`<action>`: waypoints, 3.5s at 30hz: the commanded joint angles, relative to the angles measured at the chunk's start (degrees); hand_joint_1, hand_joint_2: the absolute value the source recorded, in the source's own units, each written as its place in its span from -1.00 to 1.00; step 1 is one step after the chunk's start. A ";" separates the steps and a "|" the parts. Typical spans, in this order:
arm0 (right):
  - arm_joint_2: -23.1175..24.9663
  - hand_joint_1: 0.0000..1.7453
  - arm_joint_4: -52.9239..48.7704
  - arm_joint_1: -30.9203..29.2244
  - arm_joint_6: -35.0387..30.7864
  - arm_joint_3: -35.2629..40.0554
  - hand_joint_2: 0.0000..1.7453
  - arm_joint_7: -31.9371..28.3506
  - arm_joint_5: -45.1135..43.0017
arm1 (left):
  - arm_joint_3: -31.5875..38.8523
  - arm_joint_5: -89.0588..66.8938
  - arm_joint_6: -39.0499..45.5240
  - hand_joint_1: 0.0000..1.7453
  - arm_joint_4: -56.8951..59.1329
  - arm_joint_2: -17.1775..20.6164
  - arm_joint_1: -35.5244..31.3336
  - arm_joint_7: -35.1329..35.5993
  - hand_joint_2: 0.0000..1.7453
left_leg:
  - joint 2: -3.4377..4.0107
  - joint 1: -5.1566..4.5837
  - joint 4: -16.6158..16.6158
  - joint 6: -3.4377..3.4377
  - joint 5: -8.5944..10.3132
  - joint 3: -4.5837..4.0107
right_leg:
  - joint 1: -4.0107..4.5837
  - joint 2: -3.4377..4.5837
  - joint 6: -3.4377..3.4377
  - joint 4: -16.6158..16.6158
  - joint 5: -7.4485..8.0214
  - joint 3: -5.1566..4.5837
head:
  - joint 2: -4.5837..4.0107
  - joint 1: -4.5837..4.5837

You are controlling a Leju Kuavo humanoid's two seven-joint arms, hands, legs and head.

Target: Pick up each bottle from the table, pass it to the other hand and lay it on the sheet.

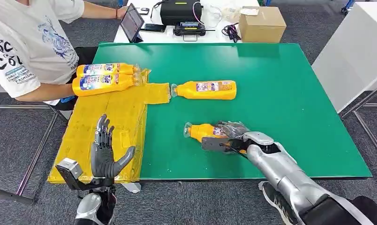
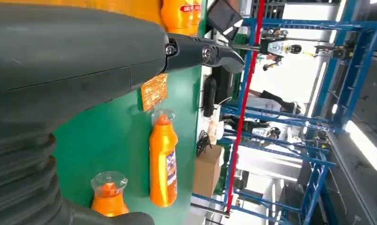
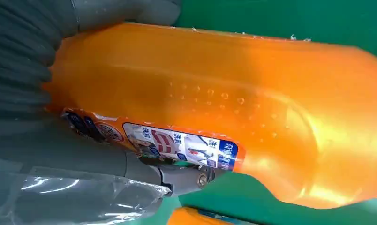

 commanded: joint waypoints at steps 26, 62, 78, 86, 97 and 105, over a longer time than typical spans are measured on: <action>12.02 1.00 -44.11 32.22 -52.09 -28.10 1.00 -9.64 17.49 | -3.48 2.90 -0.80 -1.00 1.13 -0.60 2.83 2.95 1.00 | -0.30 0.17 0.05 -0.24 -0.31 0.17 | 0.17 -0.26 -0.11 0.01 -0.39 0.25 | 0.00 0.00; 23.82 1.00 -17.04 28.61 -33.57 -13.38 1.00 -26.25 -0.14 | -14.12 10.88 -15.61 -1.00 1.91 1.40 0.36 8.33 1.00 | -0.06 0.15 -0.10 -0.20 -0.25 0.22 | 0.13 -0.04 -0.06 -0.09 -0.27 0.22 | 0.00 0.00; 24.25 1.00 -16.16 27.69 -33.28 -12.06 1.00 -25.38 0.67 | -14.03 9.99 -15.08 -1.00 3.65 1.40 -0.50 8.33 1.00 | -0.06 0.17 -0.04 -0.23 -0.31 0.28 | 0.16 -0.05 -0.09 -0.05 -0.33 0.29 | 0.00 0.00; 24.72 1.00 -14.38 26.14 -33.02 -9.42 1.00 -24.27 0.97 | -13.18 7.82 -14.38 -1.00 7.72 1.27 -1.81 8.72 1.00 | -0.09 0.11 -0.08 -0.20 -0.22 0.14 | 0.09 -0.07 -0.05 -0.04 -0.26 0.13 | 0.00 0.00; 24.95 1.00 -10.25 24.97 -31.89 -6.72 1.00 -23.59 1.19 | -11.49 7.15 -15.15 1.00 8.23 0.78 -2.76 7.21 1.00 | -0.11 0.19 -0.04 -0.23 -0.30 0.29 | 0.17 -0.10 -0.10 -0.05 -0.34 0.32 | 0.00 0.02; 24.55 1.00 -10.73 25.21 -31.42 -6.83 1.00 -23.29 0.77 | -10.30 6.55 -13.88 1.00 7.21 0.43 -2.49 6.44 1.00 | -0.09 0.18 -0.03 -0.23 -0.30 0.27 | 0.16 -0.09 -0.09 -0.05 -0.33 0.29 | 0.00 0.02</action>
